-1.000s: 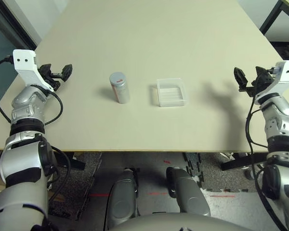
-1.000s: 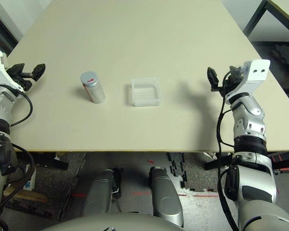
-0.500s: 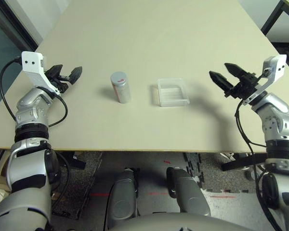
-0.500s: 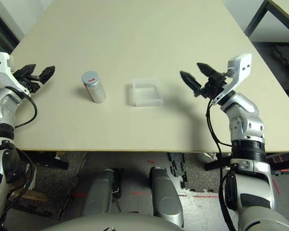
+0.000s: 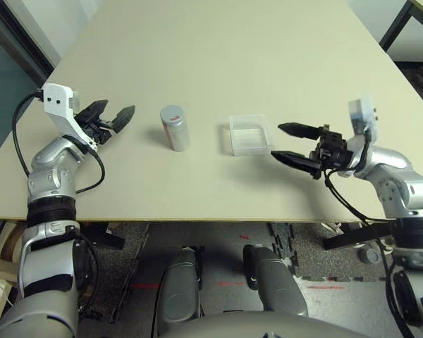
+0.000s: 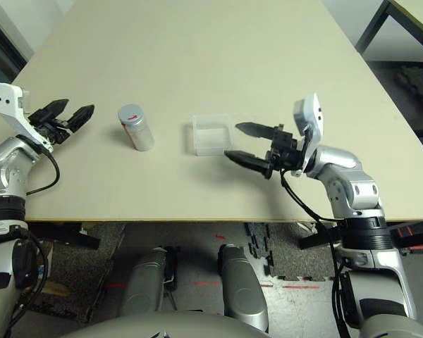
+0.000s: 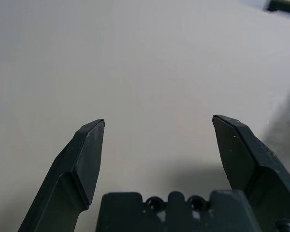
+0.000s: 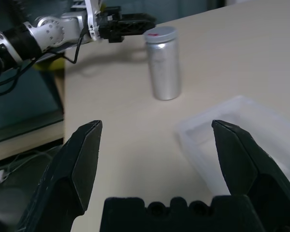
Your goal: Pour the medicine from the bottle into the box.
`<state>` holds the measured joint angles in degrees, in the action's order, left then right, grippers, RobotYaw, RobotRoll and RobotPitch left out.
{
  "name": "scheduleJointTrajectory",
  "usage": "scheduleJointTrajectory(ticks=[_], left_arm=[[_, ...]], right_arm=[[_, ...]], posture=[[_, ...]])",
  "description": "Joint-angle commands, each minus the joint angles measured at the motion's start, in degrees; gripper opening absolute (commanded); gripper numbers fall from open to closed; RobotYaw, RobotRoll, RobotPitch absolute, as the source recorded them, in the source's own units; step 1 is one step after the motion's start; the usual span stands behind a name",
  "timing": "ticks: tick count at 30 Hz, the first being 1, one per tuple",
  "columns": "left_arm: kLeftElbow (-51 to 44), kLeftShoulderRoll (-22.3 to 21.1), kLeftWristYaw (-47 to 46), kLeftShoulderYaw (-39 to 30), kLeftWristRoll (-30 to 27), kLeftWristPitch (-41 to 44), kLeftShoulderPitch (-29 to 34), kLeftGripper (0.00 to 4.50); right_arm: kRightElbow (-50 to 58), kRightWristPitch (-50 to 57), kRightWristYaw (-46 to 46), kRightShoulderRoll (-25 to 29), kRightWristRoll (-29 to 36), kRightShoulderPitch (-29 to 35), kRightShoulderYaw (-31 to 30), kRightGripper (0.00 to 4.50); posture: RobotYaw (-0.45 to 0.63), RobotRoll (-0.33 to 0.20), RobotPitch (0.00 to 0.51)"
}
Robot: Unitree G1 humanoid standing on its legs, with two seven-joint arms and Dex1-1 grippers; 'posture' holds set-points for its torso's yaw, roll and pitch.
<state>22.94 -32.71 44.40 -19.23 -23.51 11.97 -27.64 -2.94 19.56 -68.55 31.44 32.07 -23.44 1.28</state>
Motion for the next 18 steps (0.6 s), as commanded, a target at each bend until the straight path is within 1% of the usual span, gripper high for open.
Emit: scheduleJointTrajectory(ticks=[1, 7, 11, 14, 18], left_arm=[[-6.23, 0.72, 0.67, 0.12, -2.16, 1.82, 4.14, 4.47], [-16.99, 2.36, 0.45, 0.45, -5.58, 4.82, 12.07, 4.47], [-21.82, 3.8, 0.54, 1.6, -6.13, 4.93, 15.93, 4.47], [-23.56, 4.85, 1.08, 3.2, -5.36, 3.34, 17.71, 4.47], [-23.7, 6.27, -0.05, 4.76, -4.29, 1.96, 18.01, 4.47]], right_arm=[[-1.02, -0.53, -0.98, -0.42, -1.01, -0.63, -1.4, 4.5], [-3.92, -2.32, -1.73, -1.66, -2.7, -2.01, -2.6, 4.5], [-5.82, -3.66, -1.86, -2.12, -3.67, -3.02, -2.97, 4.5], [-7.0, -4.58, -1.84, -2.43, -4.36, -3.58, -3.1, 4.5], [-7.77, -5.32, -1.7, -2.7, -5.2, -3.85, -3.18, 4.5]], posture=[[-0.03, 0.0, 0.169], [-0.01, 0.0, 0.174], [0.0, 0.0, 0.176], [0.0, 0.0, 0.175], [-0.01, 0.0, 0.173]])
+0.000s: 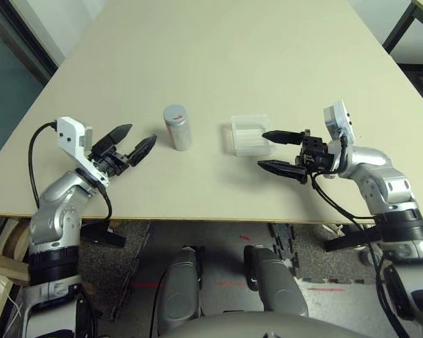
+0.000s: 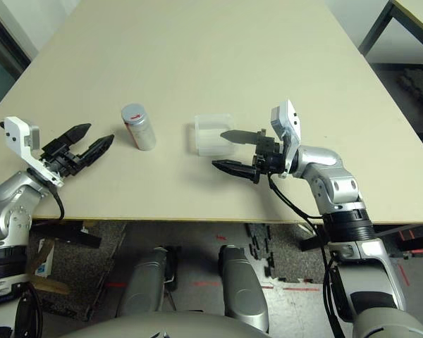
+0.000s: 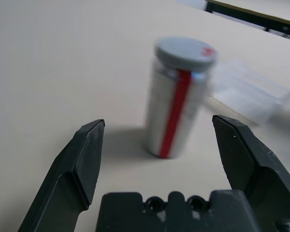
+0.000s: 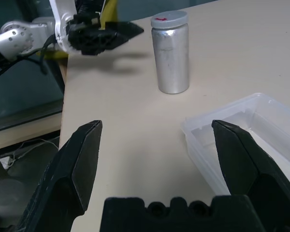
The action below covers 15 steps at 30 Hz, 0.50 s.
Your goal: Pour the medicine from the bottle into the box.
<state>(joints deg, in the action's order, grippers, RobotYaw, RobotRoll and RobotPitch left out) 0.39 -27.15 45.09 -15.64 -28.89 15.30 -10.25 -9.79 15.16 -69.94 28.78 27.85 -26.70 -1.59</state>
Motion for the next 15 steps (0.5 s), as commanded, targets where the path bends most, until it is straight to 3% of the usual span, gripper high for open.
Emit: scheduleJointTrajectory(ticks=[1, 15], left_arm=[[-1.08, 1.04, -0.99, 1.56, 1.4, -1.95, 0.6, 4.47], [3.04, 5.74, -6.28, 5.77, 7.75, -11.64, -1.53, 4.47]], right_arm=[[-1.0, -1.04, -0.26, -0.09, -1.16, -0.57, -0.31, 4.5], [-2.56, -3.14, 0.61, -0.03, -3.22, -0.46, 0.29, 4.5]], posture=[[-0.01, 0.0, 0.172], [-0.04, 0.0, 0.158]])
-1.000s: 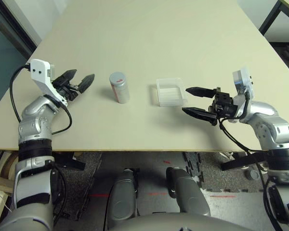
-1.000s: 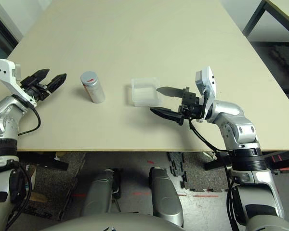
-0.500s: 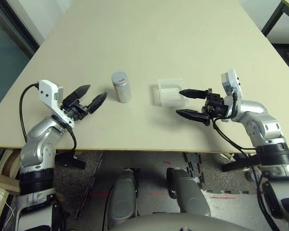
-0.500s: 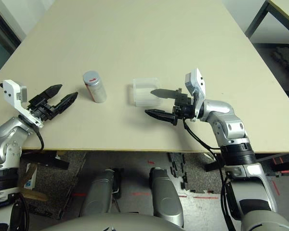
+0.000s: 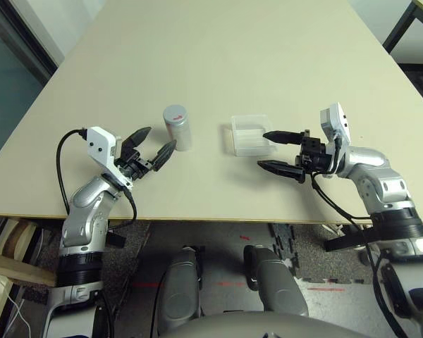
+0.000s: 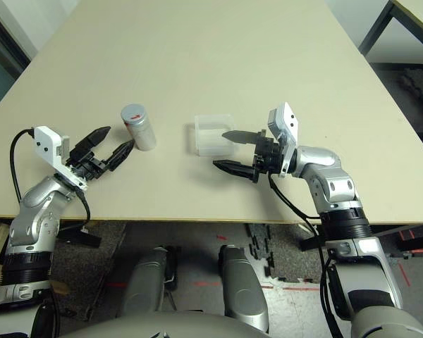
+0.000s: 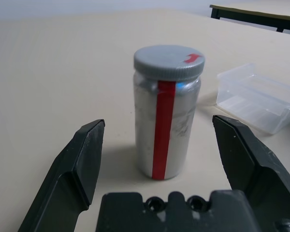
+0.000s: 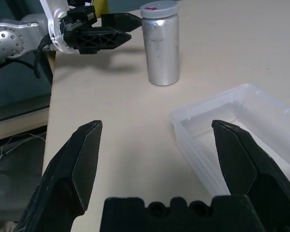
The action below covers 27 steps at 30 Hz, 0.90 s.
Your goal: Pour the medicine from the bottle into the box.
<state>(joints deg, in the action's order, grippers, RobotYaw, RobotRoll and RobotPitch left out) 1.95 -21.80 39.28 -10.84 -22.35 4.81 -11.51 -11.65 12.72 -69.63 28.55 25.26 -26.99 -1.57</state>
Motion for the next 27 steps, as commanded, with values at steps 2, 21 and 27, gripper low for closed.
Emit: scheduleJointTrajectory(ticks=[2, 21, 27], left_arm=[[2.17, 0.72, -0.87, 1.08, 1.46, -1.72, -0.71, 4.47], [13.61, 3.49, -2.7, 3.66, 5.34, -5.68, -8.14, 4.47], [18.32, 4.24, -3.06, 4.08, 6.59, -7.58, -11.3, 4.47]], right_arm=[[-0.72, -0.8, 0.46, 0.17, -0.76, -0.14, 0.32, 4.5], [-0.82, -1.32, 1.89, -0.27, -1.5, -0.61, 0.49, 4.5], [-0.39, -1.24, 2.45, -0.16, -1.51, -0.4, 0.55, 4.5]], posture=[[-0.05, 0.0, 0.156], [-0.08, 0.0, 0.156], [-0.09, 0.0, 0.153]])
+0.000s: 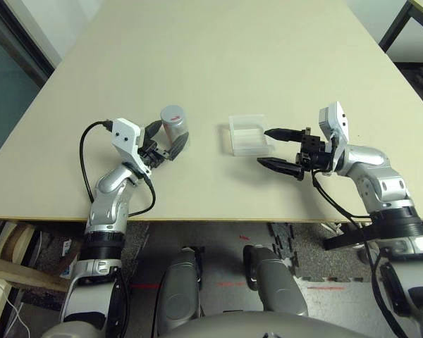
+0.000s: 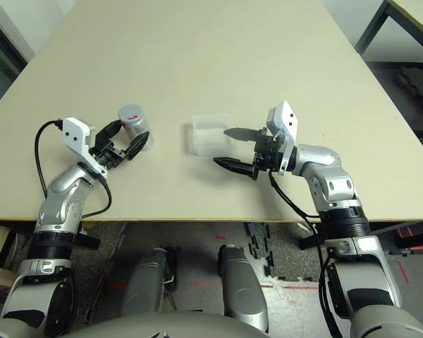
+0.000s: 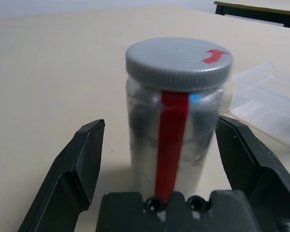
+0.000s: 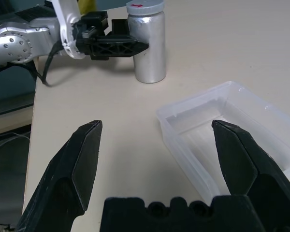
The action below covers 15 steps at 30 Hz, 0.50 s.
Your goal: Pour the medicine from the bottle into the box.
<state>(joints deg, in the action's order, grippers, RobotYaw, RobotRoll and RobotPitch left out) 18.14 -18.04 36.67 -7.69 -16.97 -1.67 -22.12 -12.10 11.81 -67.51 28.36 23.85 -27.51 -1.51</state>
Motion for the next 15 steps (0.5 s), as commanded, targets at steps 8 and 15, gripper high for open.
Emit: scheduleJointTrajectory(ticks=[8, 15], left_arm=[[6.91, 1.8, -0.25, 1.49, 2.43, -3.56, -4.06, 4.47], [10.63, 2.16, -0.22, 1.79, 2.73, -5.5, -6.25, 4.47]], right_arm=[[0.48, -0.32, 1.12, -0.12, -0.17, 0.21, 0.28, 4.5], [1.0, -0.19, 1.66, -0.2, -0.19, 0.41, 0.15, 4.5]], posture=[[-0.11, 0.0, 0.152], [-0.11, 0.0, 0.15]])
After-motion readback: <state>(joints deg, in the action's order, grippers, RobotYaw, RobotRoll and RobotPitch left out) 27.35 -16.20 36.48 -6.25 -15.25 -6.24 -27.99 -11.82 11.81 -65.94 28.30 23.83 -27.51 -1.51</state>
